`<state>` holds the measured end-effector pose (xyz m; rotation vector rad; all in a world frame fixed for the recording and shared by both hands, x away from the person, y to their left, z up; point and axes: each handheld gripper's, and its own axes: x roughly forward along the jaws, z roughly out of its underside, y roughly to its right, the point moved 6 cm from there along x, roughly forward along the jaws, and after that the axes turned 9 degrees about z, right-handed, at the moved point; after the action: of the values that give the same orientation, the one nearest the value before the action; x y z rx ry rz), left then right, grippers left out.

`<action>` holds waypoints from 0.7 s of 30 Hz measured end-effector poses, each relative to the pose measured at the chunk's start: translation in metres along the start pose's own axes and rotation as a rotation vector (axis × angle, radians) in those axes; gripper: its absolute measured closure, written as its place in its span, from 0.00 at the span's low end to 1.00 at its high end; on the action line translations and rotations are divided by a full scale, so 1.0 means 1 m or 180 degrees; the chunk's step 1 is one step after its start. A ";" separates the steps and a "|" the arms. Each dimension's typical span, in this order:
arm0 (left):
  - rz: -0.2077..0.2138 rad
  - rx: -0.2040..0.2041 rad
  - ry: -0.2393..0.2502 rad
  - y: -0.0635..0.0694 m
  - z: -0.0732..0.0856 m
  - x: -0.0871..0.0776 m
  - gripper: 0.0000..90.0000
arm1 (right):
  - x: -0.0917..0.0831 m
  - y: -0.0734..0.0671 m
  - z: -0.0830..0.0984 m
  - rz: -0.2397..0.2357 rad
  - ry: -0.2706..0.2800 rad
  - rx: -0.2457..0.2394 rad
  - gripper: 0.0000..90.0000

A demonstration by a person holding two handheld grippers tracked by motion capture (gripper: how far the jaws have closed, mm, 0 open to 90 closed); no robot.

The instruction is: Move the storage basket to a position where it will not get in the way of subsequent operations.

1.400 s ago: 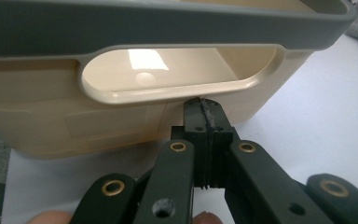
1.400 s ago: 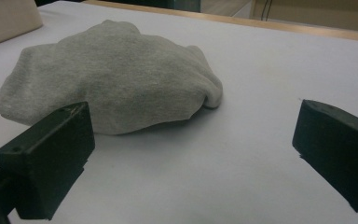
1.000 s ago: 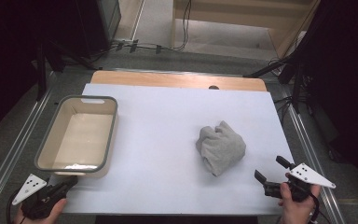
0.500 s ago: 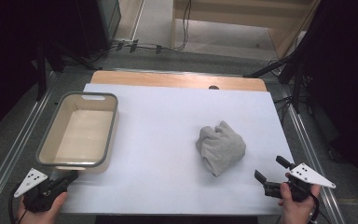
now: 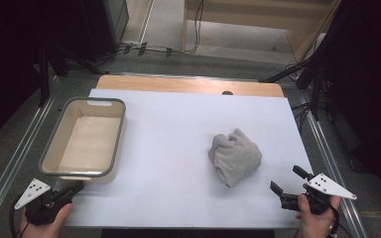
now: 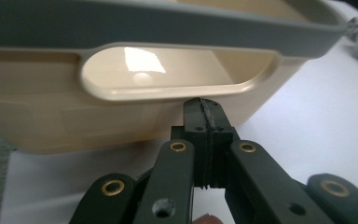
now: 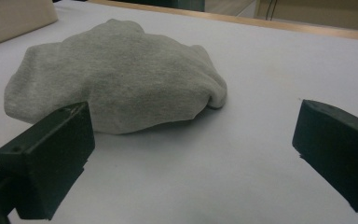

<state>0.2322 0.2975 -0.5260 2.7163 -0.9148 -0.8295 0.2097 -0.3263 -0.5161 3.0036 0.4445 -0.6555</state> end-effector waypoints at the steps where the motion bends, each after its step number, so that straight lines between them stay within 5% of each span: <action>1: 0.0022 0.0022 -0.0009 0.004 0.000 -0.001 1.00 | 0.000 0.000 0.000 0.0000 0.0001 -0.0002 0.00; 11: 0.0246 0.0070 0.0074 0.027 -0.003 -0.010 0.83 | 0.000 0.001 0.000 -0.0005 -0.0002 -0.0001 0.00; 21: 0.0407 0.0218 0.0272 0.060 -0.021 -0.009 0.49 | 0.000 -0.001 0.000 -0.0014 -0.0001 -0.0015 0.00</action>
<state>0.2072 0.2547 -0.4852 2.6926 -1.1037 -0.6644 0.2096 -0.3254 -0.5161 2.9991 0.4519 -0.6543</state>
